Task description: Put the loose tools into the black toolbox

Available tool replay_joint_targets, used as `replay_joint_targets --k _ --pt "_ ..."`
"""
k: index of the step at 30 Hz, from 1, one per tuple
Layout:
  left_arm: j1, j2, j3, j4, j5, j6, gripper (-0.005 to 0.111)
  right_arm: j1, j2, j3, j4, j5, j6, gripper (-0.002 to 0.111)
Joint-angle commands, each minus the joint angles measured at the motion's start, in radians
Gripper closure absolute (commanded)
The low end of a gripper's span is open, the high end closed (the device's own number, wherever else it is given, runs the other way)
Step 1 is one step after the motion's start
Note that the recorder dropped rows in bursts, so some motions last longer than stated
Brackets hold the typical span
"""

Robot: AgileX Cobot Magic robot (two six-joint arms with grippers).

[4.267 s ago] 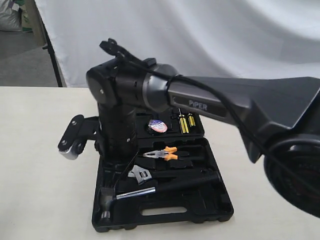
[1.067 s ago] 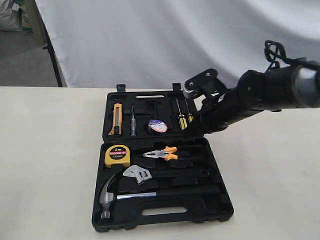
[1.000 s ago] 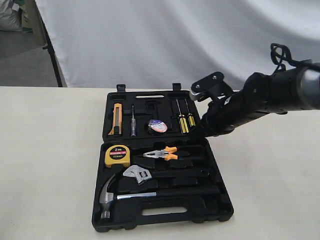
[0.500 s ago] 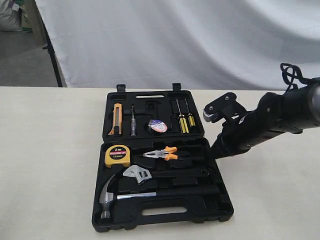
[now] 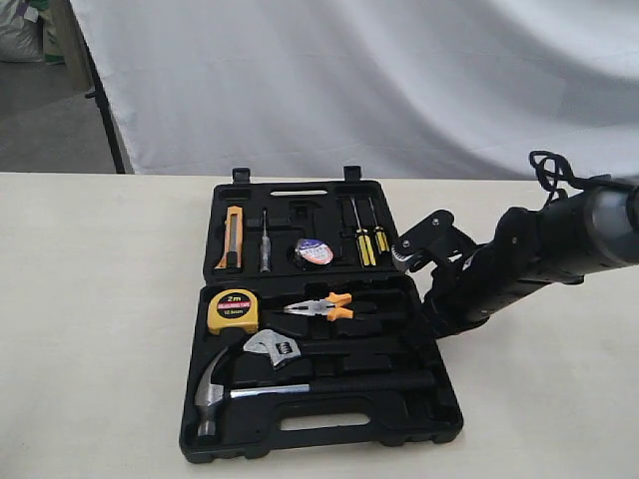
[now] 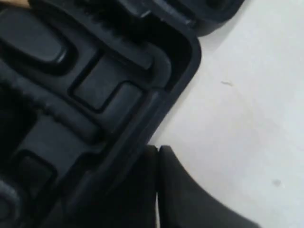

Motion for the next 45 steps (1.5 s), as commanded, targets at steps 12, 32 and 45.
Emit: replay_joint_targets --k 12,32,45 --pt "0.002 -0.003 0.002 -0.008 -0.001 0.0 0.106 -0.004 -0.136 0.004 -0.002 0.053 0.049 0.109" --pt "0.002 -0.003 0.002 -0.008 -0.001 0.0 0.106 0.161 -0.92 0.403 0.259 0.106 0.182 0.109" --pt "0.002 -0.003 0.002 -0.008 -0.001 0.0 0.106 0.314 -1.282 0.847 0.252 -0.19 0.182 0.109"
